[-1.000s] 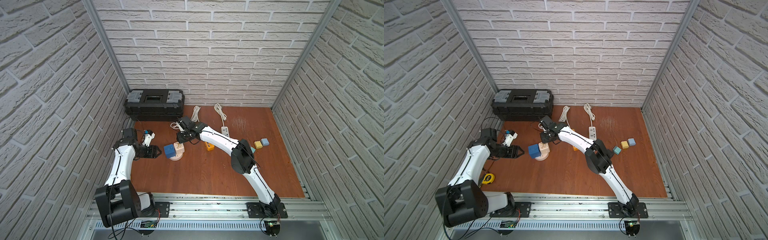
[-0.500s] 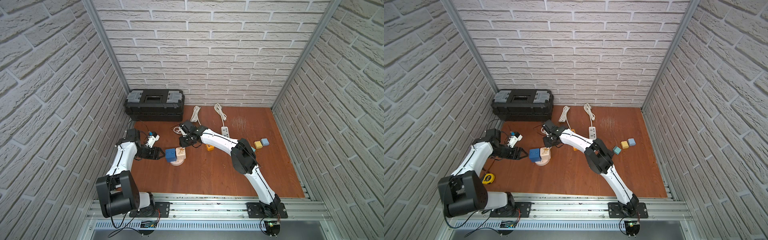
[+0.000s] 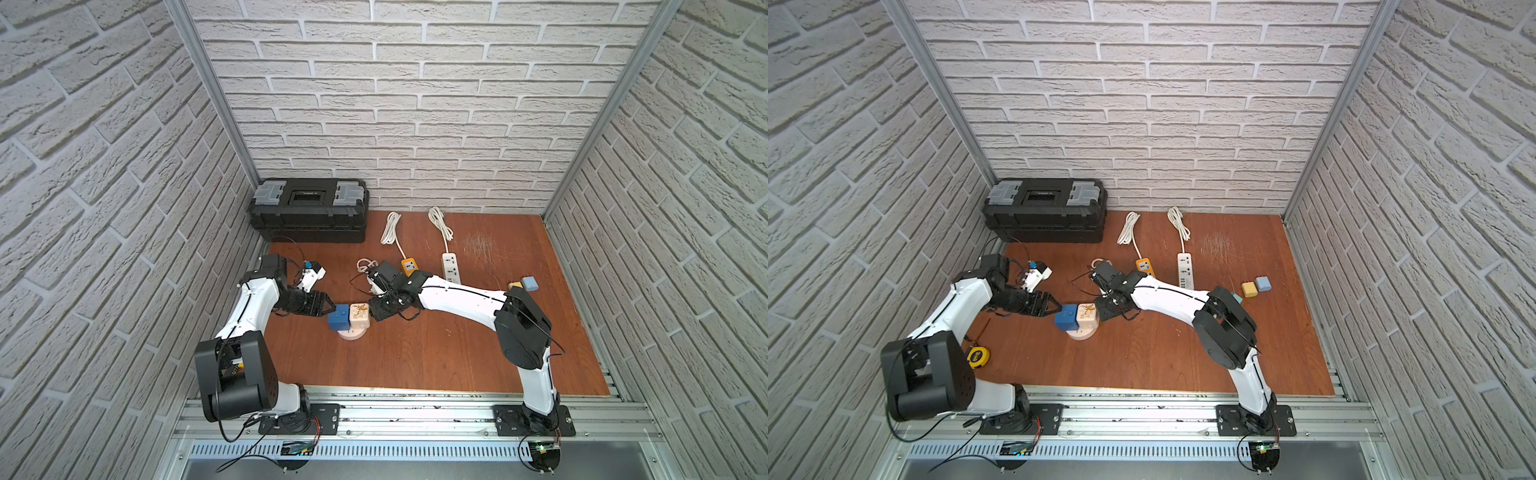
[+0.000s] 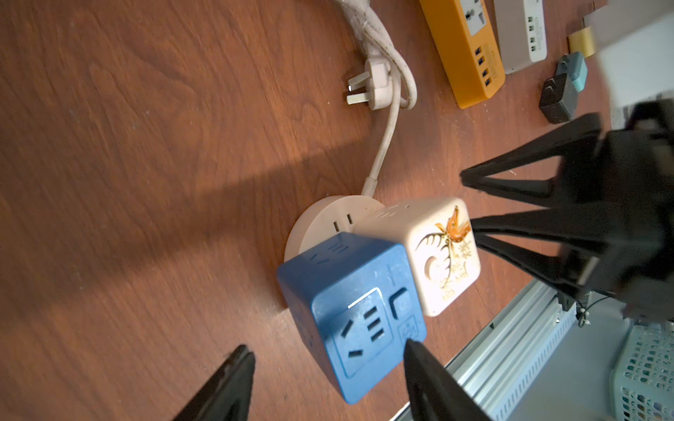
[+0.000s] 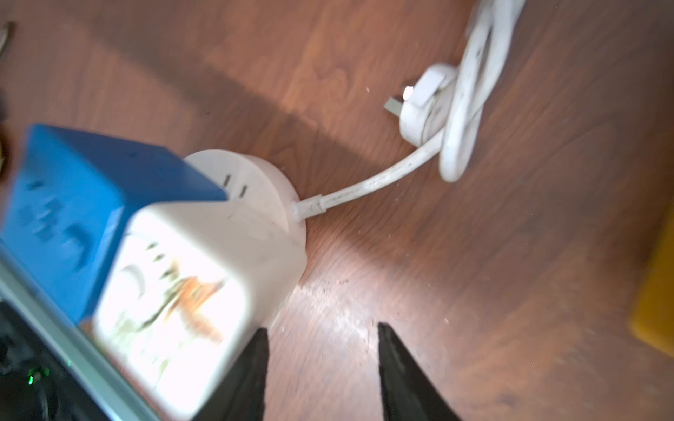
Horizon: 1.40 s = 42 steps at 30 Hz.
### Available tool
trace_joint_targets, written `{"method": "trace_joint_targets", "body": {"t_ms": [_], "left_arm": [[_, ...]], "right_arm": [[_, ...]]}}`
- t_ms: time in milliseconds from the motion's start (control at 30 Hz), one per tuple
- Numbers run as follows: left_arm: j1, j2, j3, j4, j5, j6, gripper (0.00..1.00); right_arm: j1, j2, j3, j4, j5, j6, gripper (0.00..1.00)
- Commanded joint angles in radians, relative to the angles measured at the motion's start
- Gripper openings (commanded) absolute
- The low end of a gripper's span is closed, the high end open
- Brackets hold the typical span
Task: Pull the plug off the socket
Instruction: Adjust the socket at the center of the board, then remove the plug from the socket.
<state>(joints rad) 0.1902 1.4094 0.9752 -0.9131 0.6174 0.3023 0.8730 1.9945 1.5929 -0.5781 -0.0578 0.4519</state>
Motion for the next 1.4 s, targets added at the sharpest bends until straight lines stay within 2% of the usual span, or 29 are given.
{"method": "trace_joint_targets", "body": {"t_ms": [0, 100, 200, 433, 600, 933, 1033, 1167, 1333, 1367], "left_arm": [[0.018, -0.006, 0.023, 0.001, 0.030, 0.003, 0.70], [0.048, 0.001, 0.028, -0.004, 0.042, 0.003, 0.71], [0.077, 0.021, 0.047, -0.021, 0.059, 0.010, 0.73], [0.096, 0.035, 0.059, -0.049, 0.068, 0.023, 0.74], [0.098, 0.056, 0.062, -0.060, 0.062, 0.025, 0.75], [0.097, 0.091, 0.080, -0.072, 0.061, 0.024, 0.75], [0.098, 0.101, 0.089, -0.077, 0.062, 0.021, 0.75], [0.098, 0.113, 0.095, -0.084, 0.066, 0.020, 0.76], [0.096, 0.132, 0.107, -0.105, 0.070, 0.036, 0.75], [0.094, 0.136, 0.109, -0.108, 0.071, 0.039, 0.75]], "right_arm": [[-0.002, -0.088, 0.018, 0.035, -0.053, -0.160, 0.63], [-0.002, -0.084, 0.052, -0.005, -0.156, -0.308, 0.74], [-0.002, -0.055, 0.097, -0.057, -0.202, -0.446, 0.85], [-0.001, 0.119, 0.307, -0.256, -0.231, -0.686, 0.90], [0.004, 0.176, 0.371, -0.294, -0.277, -0.752, 0.91], [0.023, 0.243, 0.392, -0.275, -0.249, -0.771, 0.92], [0.030, 0.261, 0.397, -0.249, -0.226, -0.764, 0.91], [0.036, 0.270, 0.390, -0.217, -0.192, -0.750, 0.85], [0.045, 0.220, 0.304, -0.128, -0.141, -0.722, 0.68], [0.048, 0.204, 0.278, -0.105, -0.132, -0.716, 0.61]]}}
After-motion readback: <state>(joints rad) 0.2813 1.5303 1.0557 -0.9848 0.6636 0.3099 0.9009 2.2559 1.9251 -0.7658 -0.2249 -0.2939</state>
